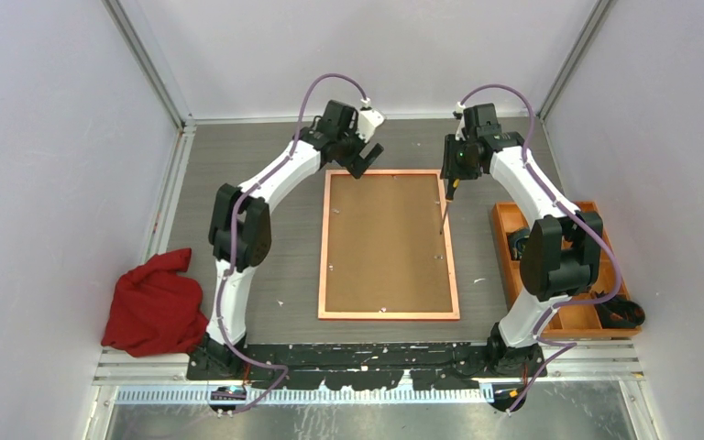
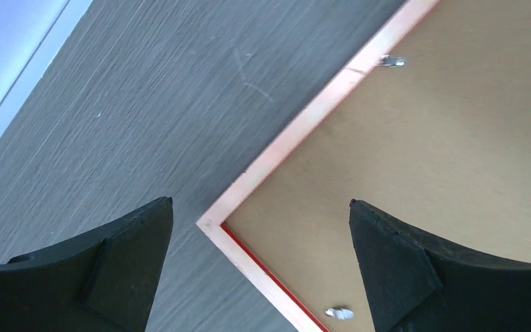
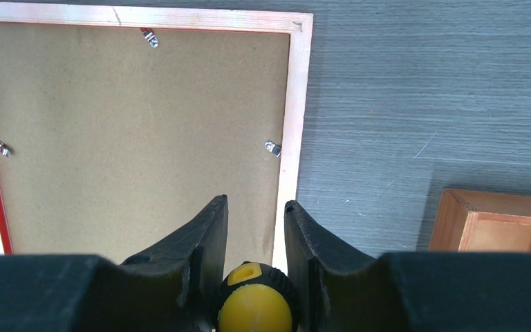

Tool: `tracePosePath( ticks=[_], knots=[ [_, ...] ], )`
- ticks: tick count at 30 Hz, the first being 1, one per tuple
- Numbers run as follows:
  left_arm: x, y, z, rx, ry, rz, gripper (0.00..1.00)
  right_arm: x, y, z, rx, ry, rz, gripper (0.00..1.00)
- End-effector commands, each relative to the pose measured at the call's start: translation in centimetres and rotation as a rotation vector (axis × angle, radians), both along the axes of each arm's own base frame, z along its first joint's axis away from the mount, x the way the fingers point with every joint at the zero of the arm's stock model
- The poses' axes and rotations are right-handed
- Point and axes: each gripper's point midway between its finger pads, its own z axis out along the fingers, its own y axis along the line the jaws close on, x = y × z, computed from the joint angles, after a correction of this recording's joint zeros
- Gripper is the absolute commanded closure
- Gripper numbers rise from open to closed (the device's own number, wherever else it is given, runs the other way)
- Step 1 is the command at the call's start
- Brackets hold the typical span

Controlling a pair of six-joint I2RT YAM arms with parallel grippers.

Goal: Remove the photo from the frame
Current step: Release the photo frame item from the photo frame.

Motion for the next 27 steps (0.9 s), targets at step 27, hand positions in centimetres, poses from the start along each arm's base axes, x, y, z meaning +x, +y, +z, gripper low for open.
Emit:
tracePosePath(
  ticks=[27],
  knots=[
    [1.6, -4.0, -7.9, -0.118, 0.253, -0.358, 0.27, 1.1, 0.0, 0.7, 0.011, -0.044, -0.006, 0.99]
  ],
)
